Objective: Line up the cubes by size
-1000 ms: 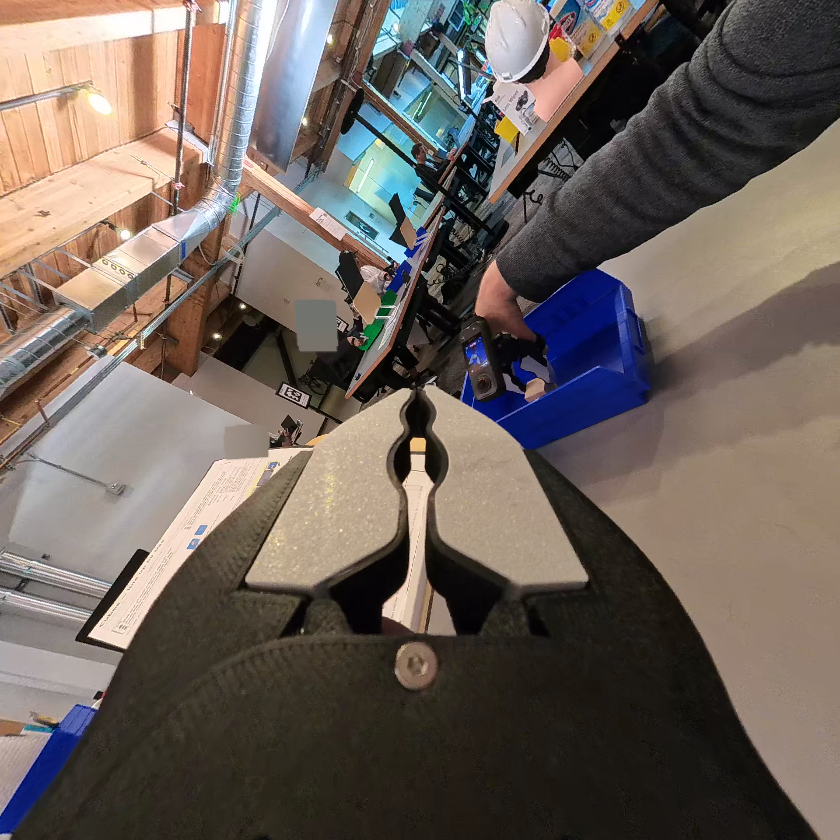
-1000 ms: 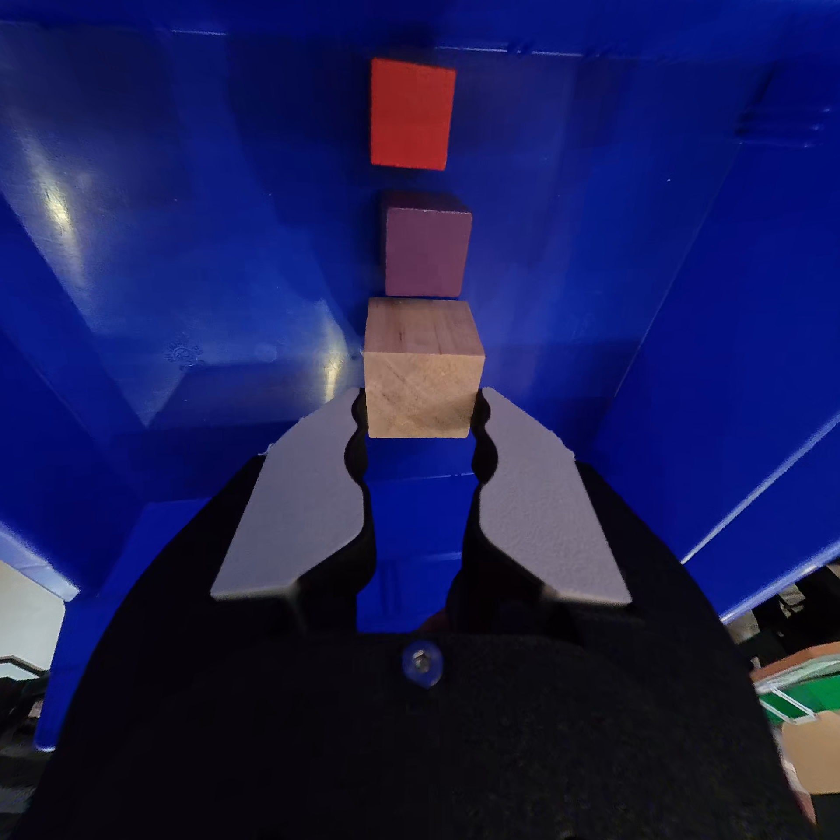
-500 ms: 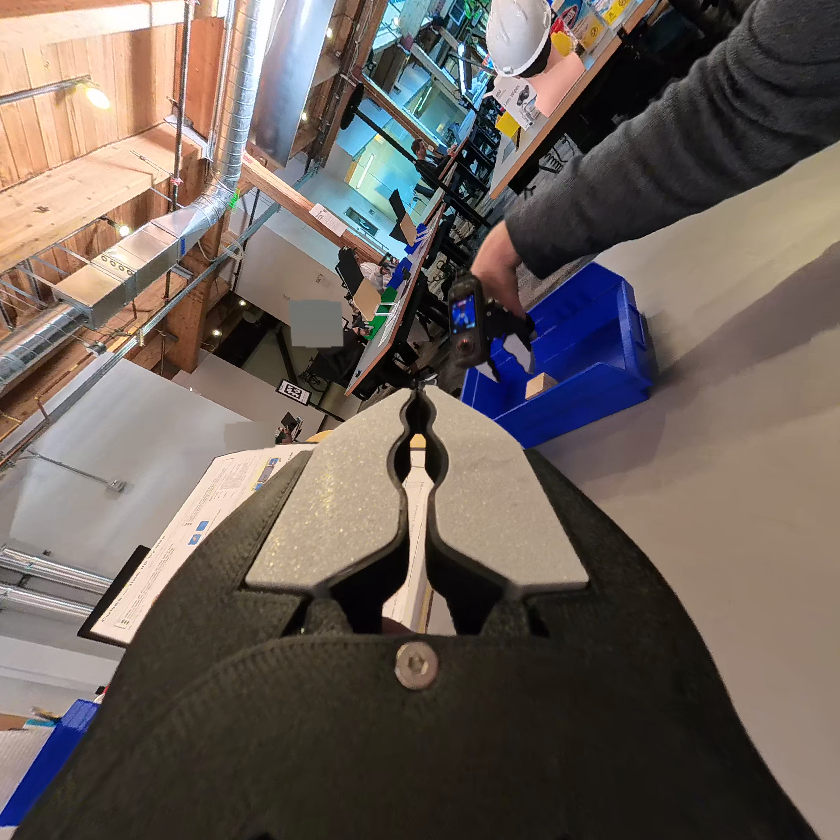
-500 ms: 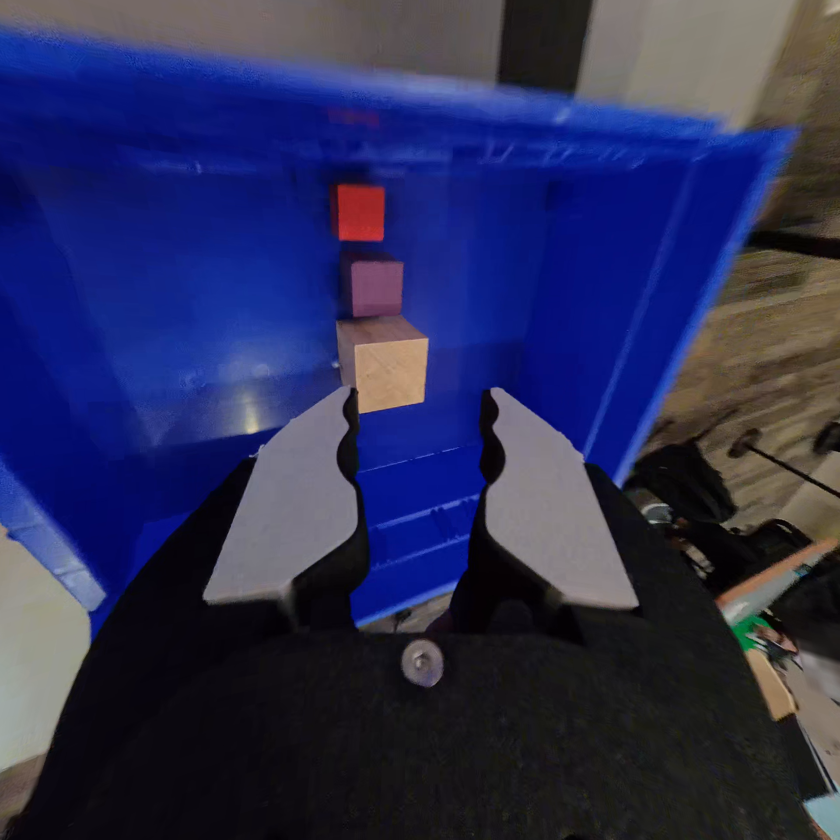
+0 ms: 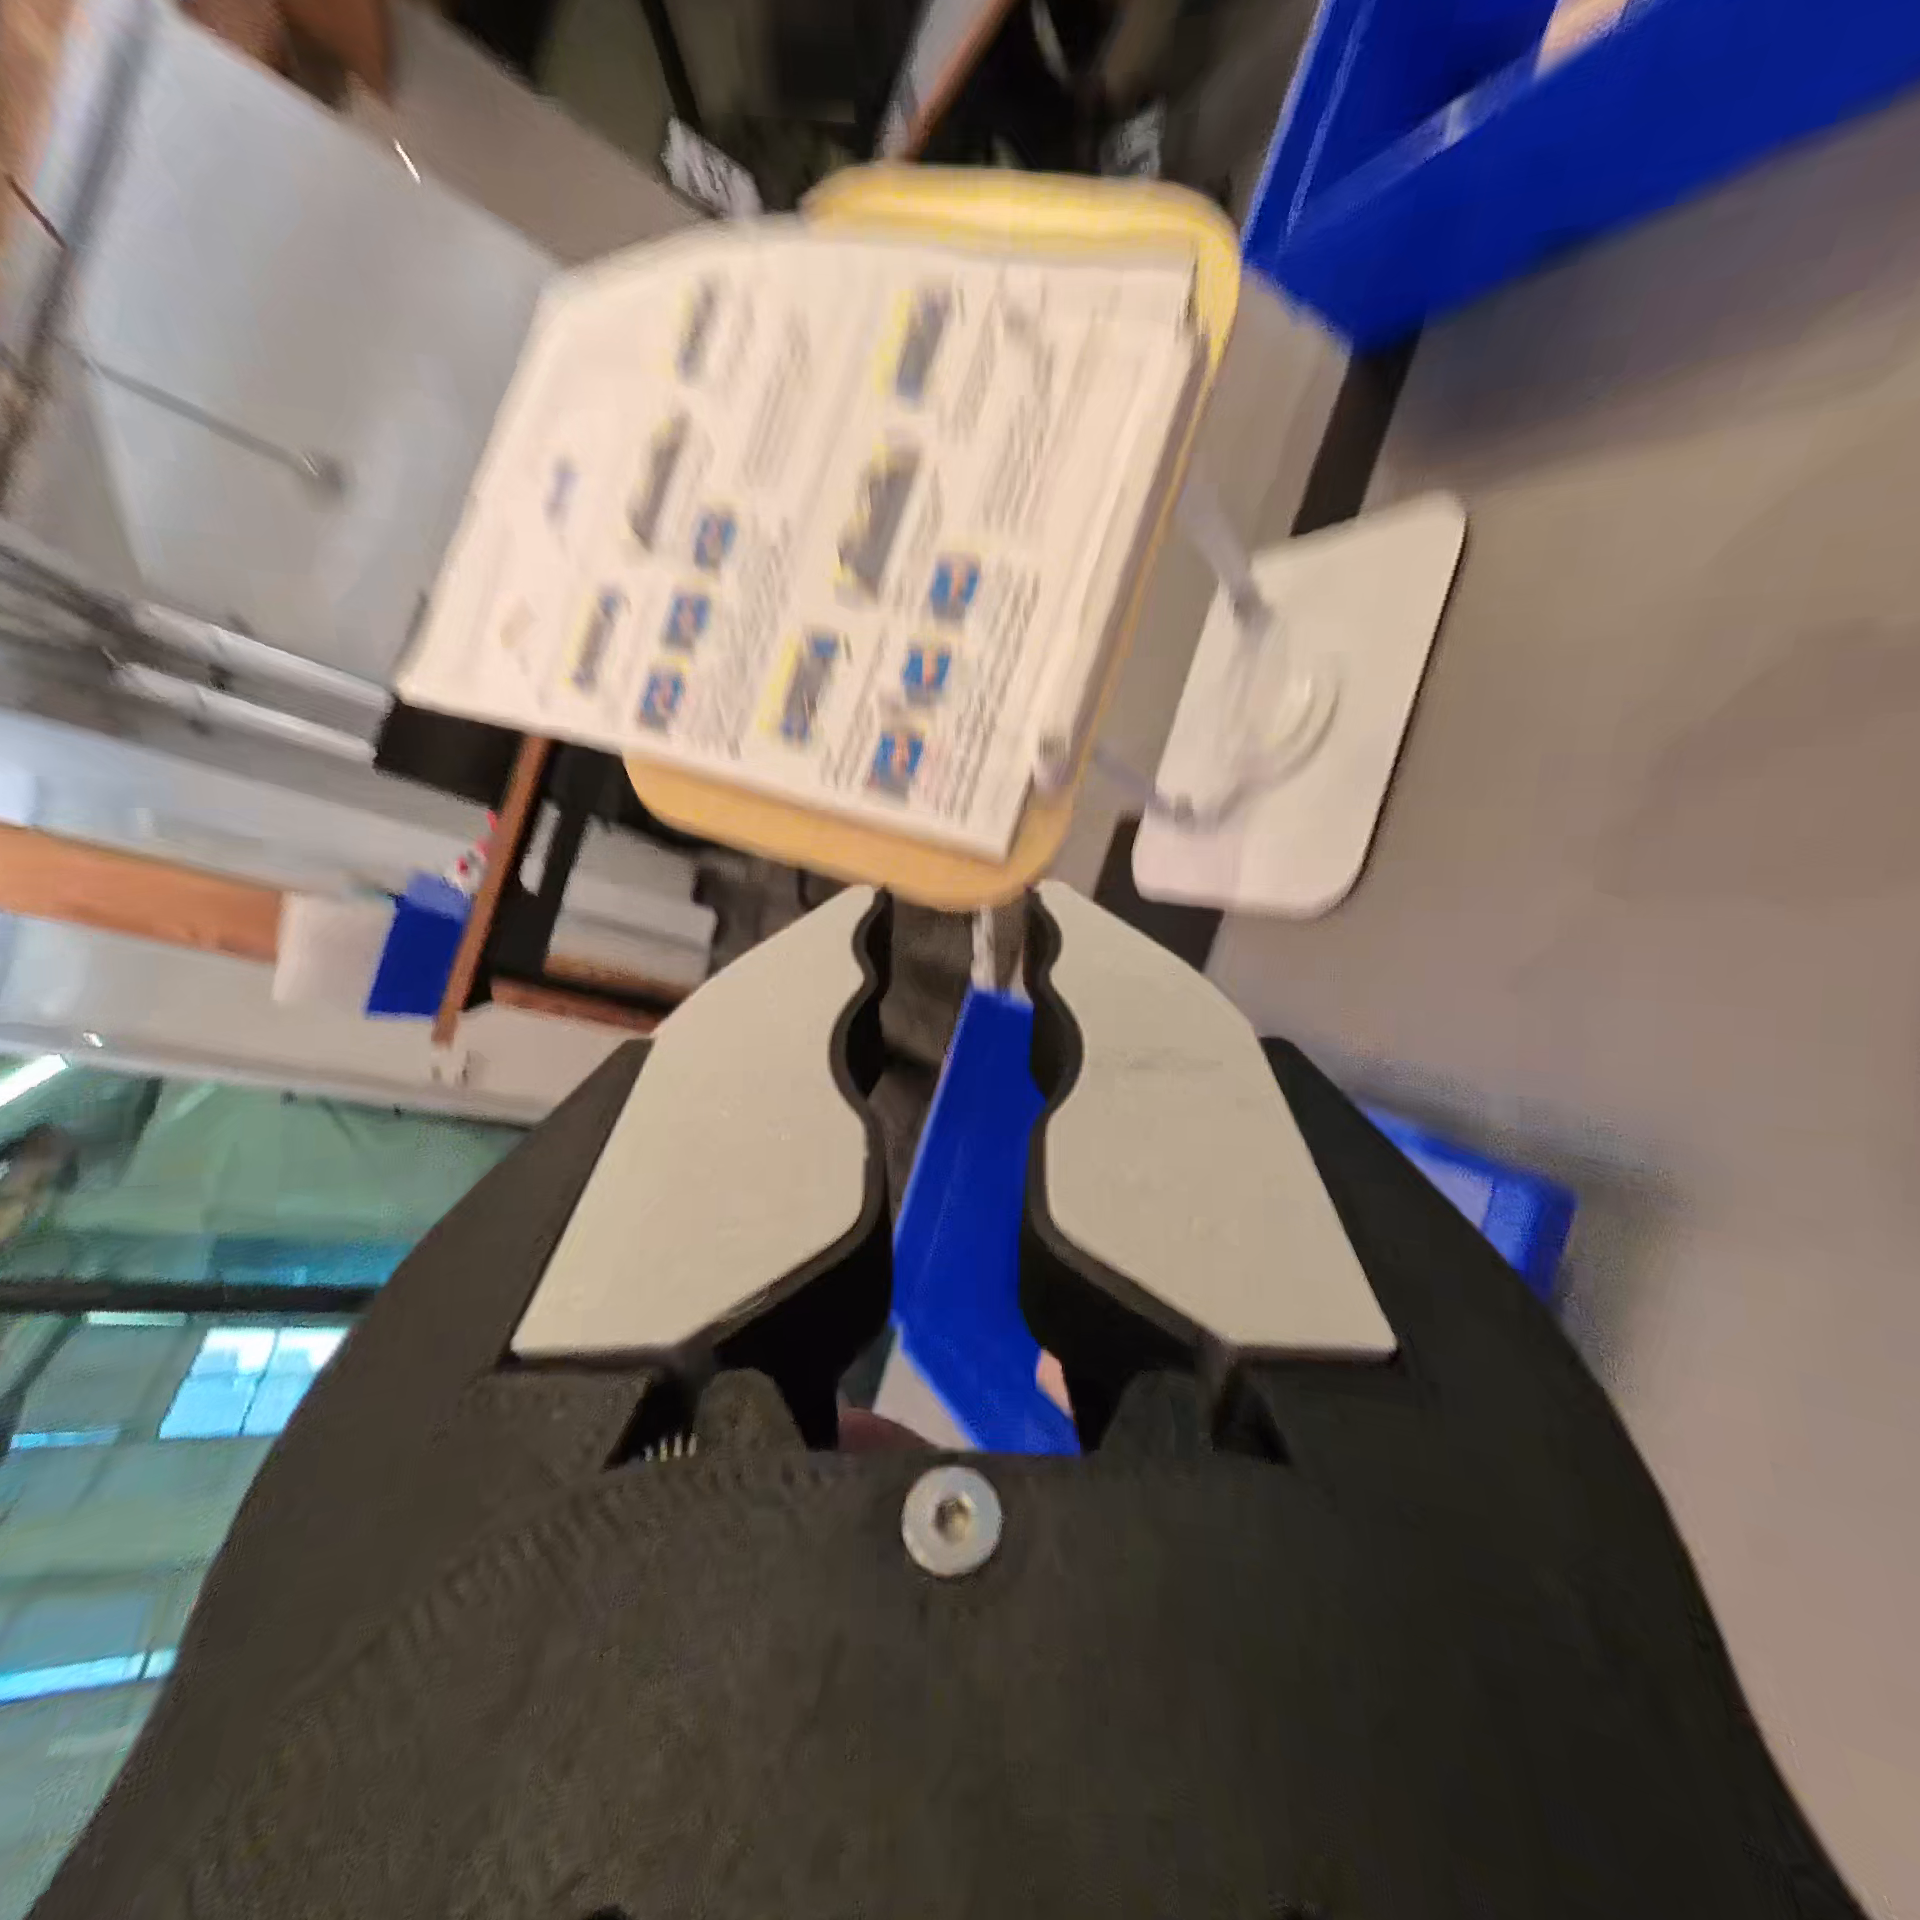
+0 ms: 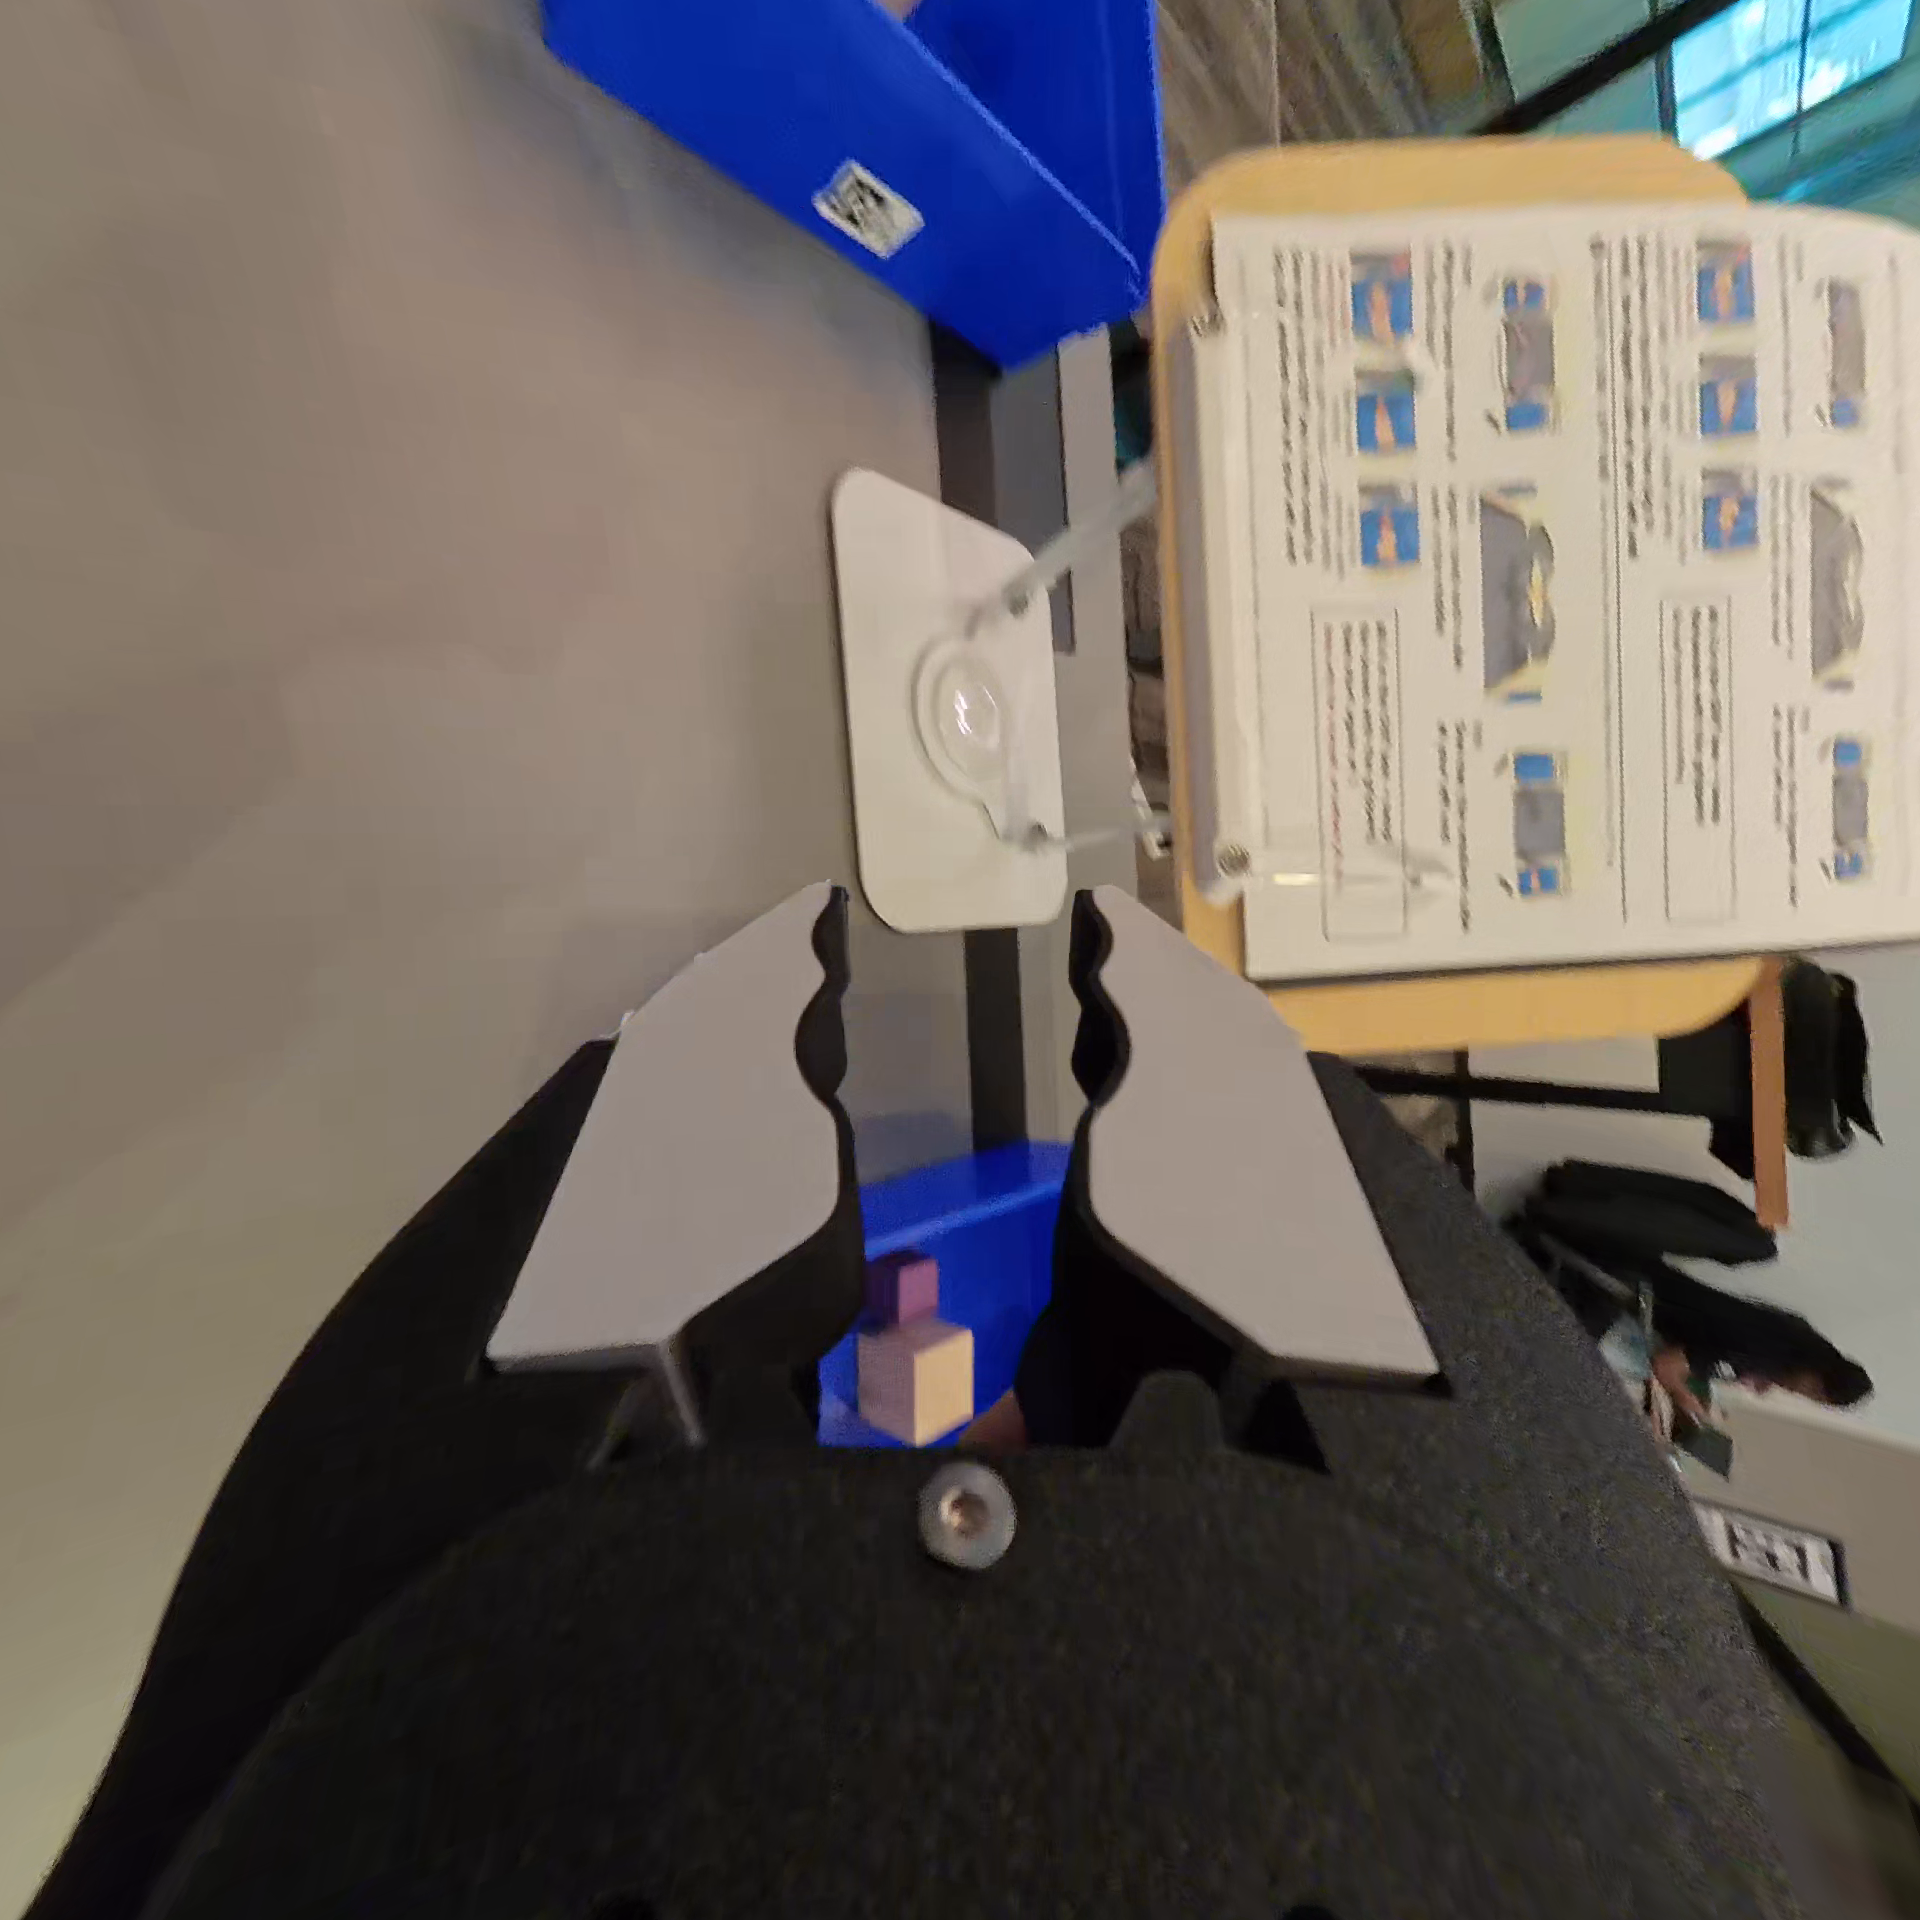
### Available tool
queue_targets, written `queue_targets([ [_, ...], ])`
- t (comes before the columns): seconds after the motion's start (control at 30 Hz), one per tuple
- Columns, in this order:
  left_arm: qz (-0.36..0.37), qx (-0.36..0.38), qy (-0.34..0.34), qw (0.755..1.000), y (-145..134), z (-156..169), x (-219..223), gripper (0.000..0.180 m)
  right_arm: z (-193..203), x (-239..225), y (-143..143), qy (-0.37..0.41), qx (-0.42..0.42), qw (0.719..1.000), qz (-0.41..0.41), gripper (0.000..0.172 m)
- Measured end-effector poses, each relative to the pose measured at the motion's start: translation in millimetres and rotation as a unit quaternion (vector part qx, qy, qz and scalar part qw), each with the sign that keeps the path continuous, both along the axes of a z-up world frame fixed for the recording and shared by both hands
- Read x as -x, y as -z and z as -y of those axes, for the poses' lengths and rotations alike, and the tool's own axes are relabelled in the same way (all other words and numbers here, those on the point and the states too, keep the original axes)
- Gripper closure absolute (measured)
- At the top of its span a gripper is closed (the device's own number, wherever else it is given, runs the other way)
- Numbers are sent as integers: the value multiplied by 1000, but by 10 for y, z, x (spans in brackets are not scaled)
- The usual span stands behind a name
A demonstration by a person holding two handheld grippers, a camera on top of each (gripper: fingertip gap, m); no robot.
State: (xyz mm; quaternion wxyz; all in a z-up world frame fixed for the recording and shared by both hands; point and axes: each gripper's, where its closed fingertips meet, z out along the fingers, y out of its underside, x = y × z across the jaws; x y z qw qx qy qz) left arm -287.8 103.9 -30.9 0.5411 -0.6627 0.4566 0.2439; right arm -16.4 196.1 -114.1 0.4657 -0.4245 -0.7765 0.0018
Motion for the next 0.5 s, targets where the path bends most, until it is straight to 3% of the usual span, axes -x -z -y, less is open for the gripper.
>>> queue_targets([
  [0.03, -8, 31, -15, 999, 114, -30, 176, 153, 81, 57, 26, -15, 7, 1000, -5, 132],
  [0.2, -20, 177, -52, 983, 774, -254, 917, 135, 231, 211, 134, -53, 1, 998, 19, 132],
  [0.37, -61, 313, -103, 942, 1610, -510, 1615, 118, 262, 219, 199, -57, 10, 998, 28, 132],
  [0.5, -112, 379, -124, 910, 2055, -646, 1941, 110, 357, 288, 234, -77, 15, 996, 33, 132],
])
